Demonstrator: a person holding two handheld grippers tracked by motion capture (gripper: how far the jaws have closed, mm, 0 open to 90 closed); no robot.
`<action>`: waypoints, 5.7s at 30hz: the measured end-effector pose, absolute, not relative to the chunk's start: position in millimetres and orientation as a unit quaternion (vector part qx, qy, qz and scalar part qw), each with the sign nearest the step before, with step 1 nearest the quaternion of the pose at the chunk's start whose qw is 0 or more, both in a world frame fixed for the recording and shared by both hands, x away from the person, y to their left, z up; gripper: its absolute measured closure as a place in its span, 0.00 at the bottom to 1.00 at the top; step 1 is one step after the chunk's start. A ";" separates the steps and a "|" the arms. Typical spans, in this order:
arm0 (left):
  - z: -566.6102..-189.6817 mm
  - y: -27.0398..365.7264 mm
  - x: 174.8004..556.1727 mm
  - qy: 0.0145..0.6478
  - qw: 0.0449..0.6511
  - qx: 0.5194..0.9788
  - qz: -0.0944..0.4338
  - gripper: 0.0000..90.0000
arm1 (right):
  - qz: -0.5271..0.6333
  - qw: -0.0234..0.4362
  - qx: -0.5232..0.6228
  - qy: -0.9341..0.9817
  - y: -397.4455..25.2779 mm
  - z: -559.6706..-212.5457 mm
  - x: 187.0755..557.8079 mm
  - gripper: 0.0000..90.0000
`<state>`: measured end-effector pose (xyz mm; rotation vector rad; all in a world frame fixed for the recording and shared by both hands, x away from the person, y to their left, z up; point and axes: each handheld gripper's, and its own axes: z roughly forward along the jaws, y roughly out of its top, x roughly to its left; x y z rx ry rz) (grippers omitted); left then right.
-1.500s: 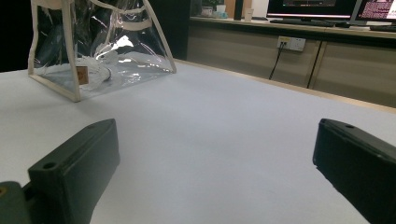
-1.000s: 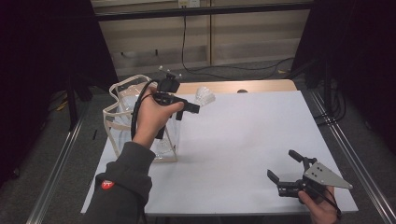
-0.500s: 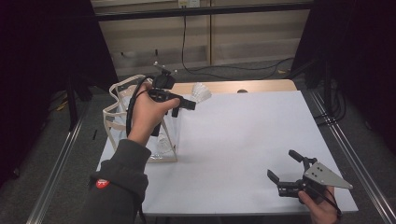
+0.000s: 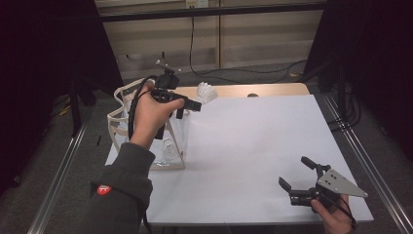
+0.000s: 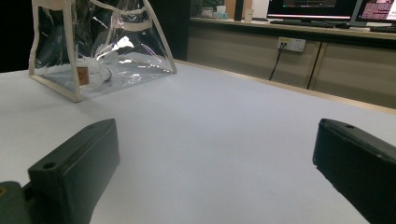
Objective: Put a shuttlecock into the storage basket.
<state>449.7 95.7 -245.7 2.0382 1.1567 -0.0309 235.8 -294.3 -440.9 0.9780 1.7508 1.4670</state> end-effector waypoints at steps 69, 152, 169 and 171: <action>-214.9 137.9 453.1 0.489 0.401 0.774 0.028 0.72 | 0.559 0.323 0.372 0.667 -294.1 -440.8 235.6 0.01; -217.9 202.2 453.3 0.538 0.392 0.742 0.086 0.72 | 0.558 0.322 0.371 0.669 -293.9 -440.4 235.4 0.01; -222.7 212.2 454.1 0.547 0.388 0.735 0.097 0.72 | 0.558 0.322 0.373 0.668 -294.0 -440.4 235.2 0.01; -223.9 213.9 454.5 0.548 0.388 0.734 0.100 0.72 | 0.559 0.321 0.372 0.668 -293.8 -440.3 235.3 0.01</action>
